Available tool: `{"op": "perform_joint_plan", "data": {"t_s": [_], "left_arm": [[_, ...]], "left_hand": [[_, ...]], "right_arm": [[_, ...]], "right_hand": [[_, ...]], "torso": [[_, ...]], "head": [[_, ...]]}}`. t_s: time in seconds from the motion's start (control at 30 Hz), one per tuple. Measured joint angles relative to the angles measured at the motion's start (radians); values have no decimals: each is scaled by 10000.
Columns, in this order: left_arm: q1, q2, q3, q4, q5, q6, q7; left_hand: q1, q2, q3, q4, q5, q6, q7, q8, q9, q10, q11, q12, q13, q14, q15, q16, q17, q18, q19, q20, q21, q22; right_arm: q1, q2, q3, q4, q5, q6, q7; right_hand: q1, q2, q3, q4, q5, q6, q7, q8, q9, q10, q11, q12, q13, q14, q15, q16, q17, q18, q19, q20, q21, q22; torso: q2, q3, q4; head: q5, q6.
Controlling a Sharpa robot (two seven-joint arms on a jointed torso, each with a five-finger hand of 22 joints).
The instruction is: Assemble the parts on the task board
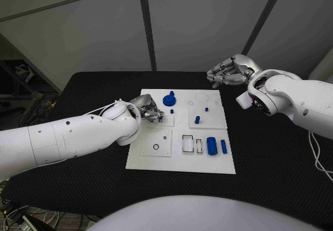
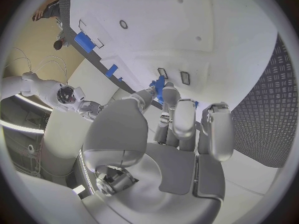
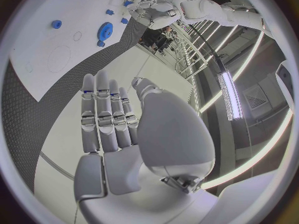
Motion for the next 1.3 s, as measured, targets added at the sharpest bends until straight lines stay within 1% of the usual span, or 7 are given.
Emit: {"op": "perform_joint_plan", "data": {"t_s": [0.47,0.8,1.3], "left_arm": [[7,15,12,-14,-130,234,-13],[11,14,18,-10,-159,334,-14],[17,-36,30,27,-168,514,-14]], "left_hand": [[0,1,28,27,-9,-1,1,-2,13,0,0,0,-6,2,2,0,-1,0,0,0,0,0],[-1,2,29,26,2,-2,3,-8,13,0,0,-1,-6,-18,-17,0,-1,0,0,0,0,0],[-1,2,29,25,1,-20,20,3,11,0,0,-9,-22,-19,-17,0,-2,0,-1,0,0,0]], "right_arm": [[-1,13,0,-14,-15,2,1],[-2,21,0,-24,-21,3,1],[-3,25,0,-39,-22,6,6]], "right_hand": [[0,0,0,0,0,0,0,0,0,0,0,0,0,0,0,0,0,0,0,0,0,0],[0,0,0,0,0,0,0,0,0,0,0,0,0,0,0,0,0,0,0,0,0,-7],[0,0,0,0,0,0,0,0,0,0,0,0,0,0,0,0,0,0,0,0,0,-6]], "torso": [[-7,-4,1],[-9,-3,4],[-9,-2,4]], "head": [[-36,-44],[-26,-51],[-42,-117]]}}
